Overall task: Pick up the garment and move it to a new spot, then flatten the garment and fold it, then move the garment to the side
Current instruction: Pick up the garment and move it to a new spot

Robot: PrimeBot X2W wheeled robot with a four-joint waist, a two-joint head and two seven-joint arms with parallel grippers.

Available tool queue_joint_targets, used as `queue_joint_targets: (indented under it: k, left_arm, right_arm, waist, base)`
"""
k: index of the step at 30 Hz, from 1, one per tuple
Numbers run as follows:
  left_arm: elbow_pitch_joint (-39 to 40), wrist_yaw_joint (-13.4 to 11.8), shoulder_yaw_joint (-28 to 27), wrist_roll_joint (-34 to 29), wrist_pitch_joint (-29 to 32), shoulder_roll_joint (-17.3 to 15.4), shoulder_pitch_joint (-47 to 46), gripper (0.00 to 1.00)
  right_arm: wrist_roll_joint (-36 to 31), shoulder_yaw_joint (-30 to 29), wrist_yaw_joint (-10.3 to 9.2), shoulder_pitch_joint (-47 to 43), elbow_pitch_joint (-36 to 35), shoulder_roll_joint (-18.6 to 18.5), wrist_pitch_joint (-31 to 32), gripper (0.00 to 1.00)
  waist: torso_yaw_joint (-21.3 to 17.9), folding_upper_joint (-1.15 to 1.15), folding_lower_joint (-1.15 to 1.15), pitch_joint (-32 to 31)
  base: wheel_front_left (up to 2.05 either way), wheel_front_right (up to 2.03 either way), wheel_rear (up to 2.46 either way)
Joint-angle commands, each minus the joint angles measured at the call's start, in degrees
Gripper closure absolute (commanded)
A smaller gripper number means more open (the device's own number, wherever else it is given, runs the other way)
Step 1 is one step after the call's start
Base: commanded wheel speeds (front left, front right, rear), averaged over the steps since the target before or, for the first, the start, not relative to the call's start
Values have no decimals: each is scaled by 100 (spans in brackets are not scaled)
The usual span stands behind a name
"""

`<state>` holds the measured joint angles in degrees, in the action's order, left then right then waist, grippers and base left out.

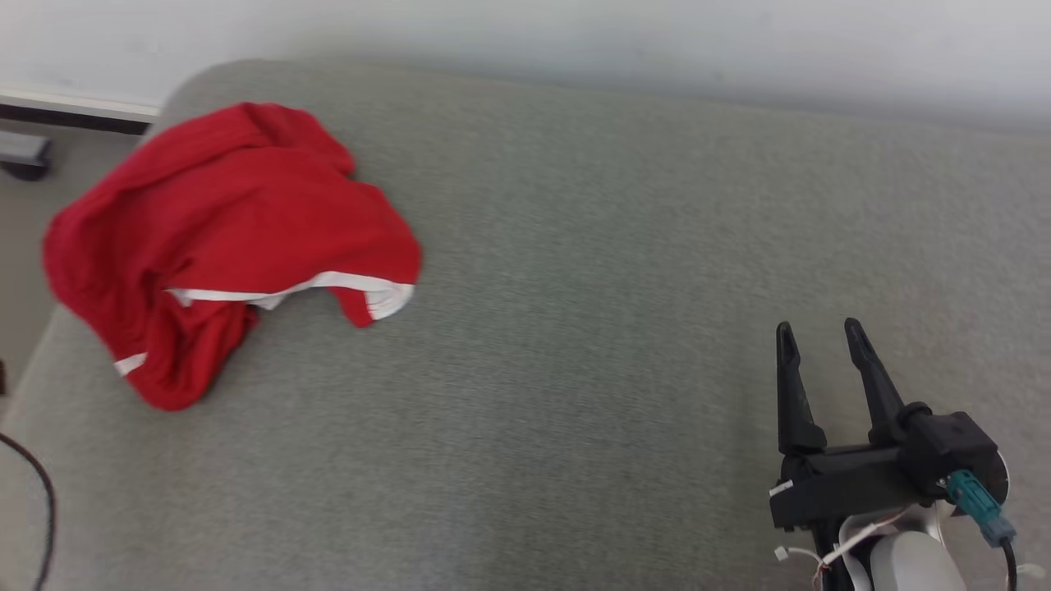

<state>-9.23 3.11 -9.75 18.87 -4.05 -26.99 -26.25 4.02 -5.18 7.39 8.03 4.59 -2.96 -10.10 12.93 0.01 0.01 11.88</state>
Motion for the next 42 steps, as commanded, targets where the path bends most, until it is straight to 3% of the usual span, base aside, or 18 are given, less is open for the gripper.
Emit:
queue_joint_targets:
  k: [1,14,23,32,33,34,35,42]
  left_arm:
    - [-64,43,-37,67,59,-86,-164,0]
    - [-1249,323,227,237,824,-864,-1046,0]
    - [-2518,435,830,389,1510,-1370,-1341,0]
    - [-3268,425,1540,828,2141,-1543,-1453,0]
    - [-3311,425,1627,944,2158,-1532,-1476,11]
    - [-3357,426,1662,1041,2115,-1530,-1527,36]
    - [-3409,426,1732,1067,2088,-1559,-1563,100]
    - [-3778,426,2117,1080,1678,-1664,-1805,100]
  right_arm:
    - [54,15,19,109,-14,16,-54,0]
    - [305,39,19,309,219,18,-330,0]
    - [343,30,19,364,325,16,-427,0]
    - [297,70,19,383,351,17,-450,0]
    - [289,71,19,381,344,17,-446,0]
    - [283,63,19,375,335,16,-438,0]
    - [277,55,19,368,329,16,-433,0]
    - [238,30,19,334,263,16,-379,0]
  waist:
    - [-678,-1,-1,574]
    - [-1488,-1,-1,948]
    - [-1666,-1,-1,1043]
    - [-1691,-1,-1,972]
    - [-1692,-1,-1,962]
    - [-1688,-1,-1,954]
    - [-1684,-1,-1,944]
    - [-1665,-1,-1,887]
  base:
    - [0,0,0]
    - [0,0,0]
    - [0,0,0]
    - [0,0,0]
    - [0,0,0]
    - [0,0,0]
    - [0,0,0]
    - [0,0,0]
